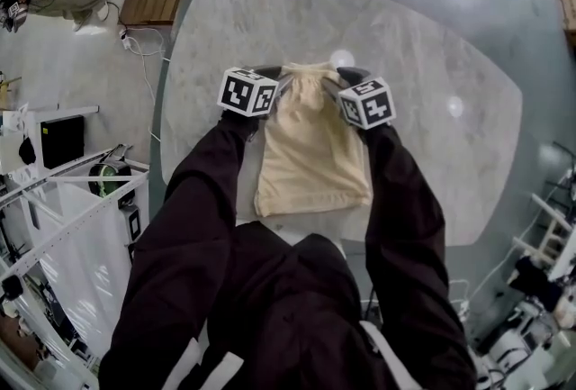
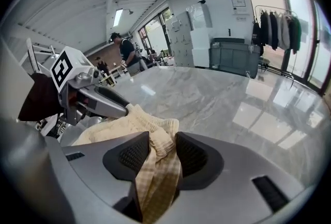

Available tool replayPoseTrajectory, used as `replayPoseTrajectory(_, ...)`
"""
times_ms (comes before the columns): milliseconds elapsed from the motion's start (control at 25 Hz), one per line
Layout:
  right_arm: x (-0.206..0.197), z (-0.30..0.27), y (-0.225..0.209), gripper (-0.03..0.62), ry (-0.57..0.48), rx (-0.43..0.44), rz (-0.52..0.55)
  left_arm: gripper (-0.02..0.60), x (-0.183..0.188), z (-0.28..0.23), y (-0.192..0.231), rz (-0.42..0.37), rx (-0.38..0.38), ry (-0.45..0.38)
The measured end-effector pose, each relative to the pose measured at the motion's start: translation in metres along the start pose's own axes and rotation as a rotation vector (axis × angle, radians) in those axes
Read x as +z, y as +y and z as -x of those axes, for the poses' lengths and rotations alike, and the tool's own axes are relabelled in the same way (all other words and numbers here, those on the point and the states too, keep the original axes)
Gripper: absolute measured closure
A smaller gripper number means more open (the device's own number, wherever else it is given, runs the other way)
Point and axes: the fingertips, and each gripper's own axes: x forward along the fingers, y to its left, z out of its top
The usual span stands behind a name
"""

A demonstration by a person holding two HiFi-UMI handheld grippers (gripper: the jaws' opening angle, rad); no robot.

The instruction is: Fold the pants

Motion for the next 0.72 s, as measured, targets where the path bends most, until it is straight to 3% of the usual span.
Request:
replayPoseTrajectory(240, 0.001, -0.001, -0.006, 0.442, 0.027, 0.025, 0.023, 0.471, 0.002, -0.004, -0.001, -0.065, -0.019, 0.059)
replayPoseTrajectory(360, 0.001, -0.003, -0.003, 0.485, 0.022, 0.034, 0.030, 0.512, 0.001, -0.001, 0.003, -0.066, -0.005, 0.075)
replayPoseTrajectory(440, 0.003, -0.001, 0.001, 0.504, 0.010, 0.027, 0.049, 0.543, 0.001, 0.002, 0.003, -0.069, -0.002, 0.060)
replayPoseTrajectory(720, 0.022, 0.026, 0.015, 0.523, -0.114, 0.004, 0.188, 0.549, 0.004, 0.018, -0.010, -0.122, -0.004, -0.034)
